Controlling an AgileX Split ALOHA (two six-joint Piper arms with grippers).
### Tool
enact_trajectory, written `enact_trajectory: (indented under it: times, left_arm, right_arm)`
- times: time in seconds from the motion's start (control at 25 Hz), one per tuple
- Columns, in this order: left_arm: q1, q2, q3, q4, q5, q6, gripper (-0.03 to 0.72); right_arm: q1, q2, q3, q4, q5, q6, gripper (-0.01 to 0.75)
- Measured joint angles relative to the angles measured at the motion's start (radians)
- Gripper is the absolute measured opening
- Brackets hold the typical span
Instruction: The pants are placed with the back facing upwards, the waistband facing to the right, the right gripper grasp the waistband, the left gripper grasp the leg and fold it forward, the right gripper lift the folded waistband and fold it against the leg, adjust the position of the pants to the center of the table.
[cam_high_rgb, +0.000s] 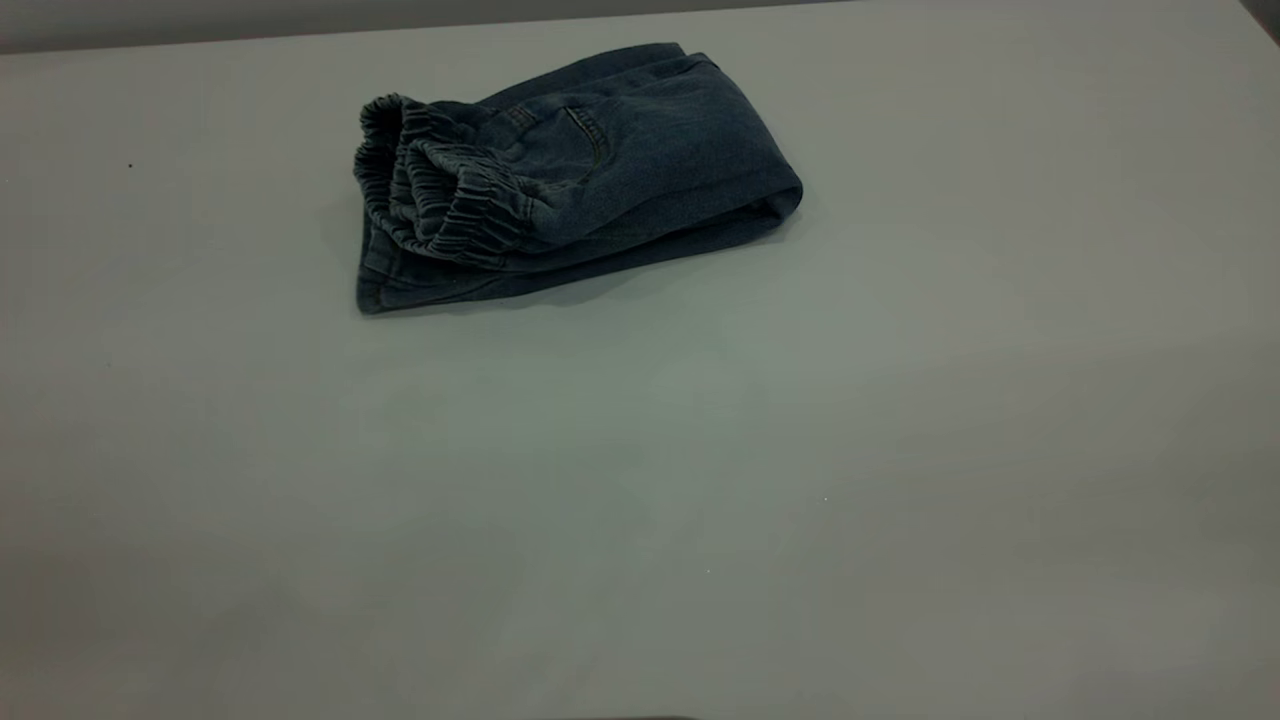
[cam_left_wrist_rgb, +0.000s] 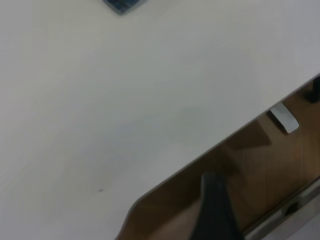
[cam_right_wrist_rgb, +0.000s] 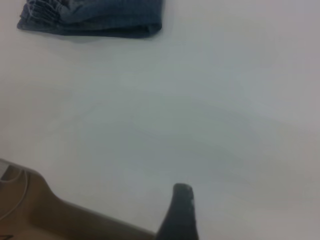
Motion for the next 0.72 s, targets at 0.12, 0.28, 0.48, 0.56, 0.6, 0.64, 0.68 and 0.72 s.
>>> enact_trajectory:
  times: [0.12, 0.28, 0.48, 0.56, 0.6, 0.64, 0.68, 0.72]
  left_arm:
    - [0.000, 0.000, 0.001, 0.000, -0.002, -0.001, 0.463]
    - [0.000, -0.002, 0.001, 0.000, -0.003, -0.002, 0.463]
    - [0.000, -0.003, 0.001, 0.000, -0.003, -0.002, 0.463]
    - [0.039, -0.005, 0.001, 0.000, -0.003, -0.001, 0.463]
    - [0.086, -0.006, 0.001, 0.000, -0.003, -0.001, 0.463]
    - [0.132, -0.008, 0.001, 0.000, -0.003, -0.001, 0.463]
    - [0.190, -0.011, 0.001, 0.000, -0.003, -0.001, 0.463]
    - [0.238, -0.018, 0.001, 0.000, -0.003, -0.001, 0.463]
  right_arm:
    - [0.000, 0.000, 0.000, 0.000, 0.000, 0.000, 0.580]
    - [0.000, 0.000, 0.000, 0.000, 0.000, 0.000, 0.580]
    - [0.000, 0.000, 0.000, 0.000, 0.000, 0.000, 0.580]
    - [0.000, 0.000, 0.000, 0.000, 0.000, 0.000, 0.580]
    - [0.000, 0.000, 0.000, 0.000, 0.000, 0.000, 0.580]
    - [0.000, -0.001, 0.000, 0.000, 0.000, 0.000, 0.580]
    - [-0.001, -0.004, 0.000, 0.000, 0.000, 0.000, 0.580]
    - [-0.002, -0.007, 0.000, 0.000, -0.001, 0.000, 0.580]
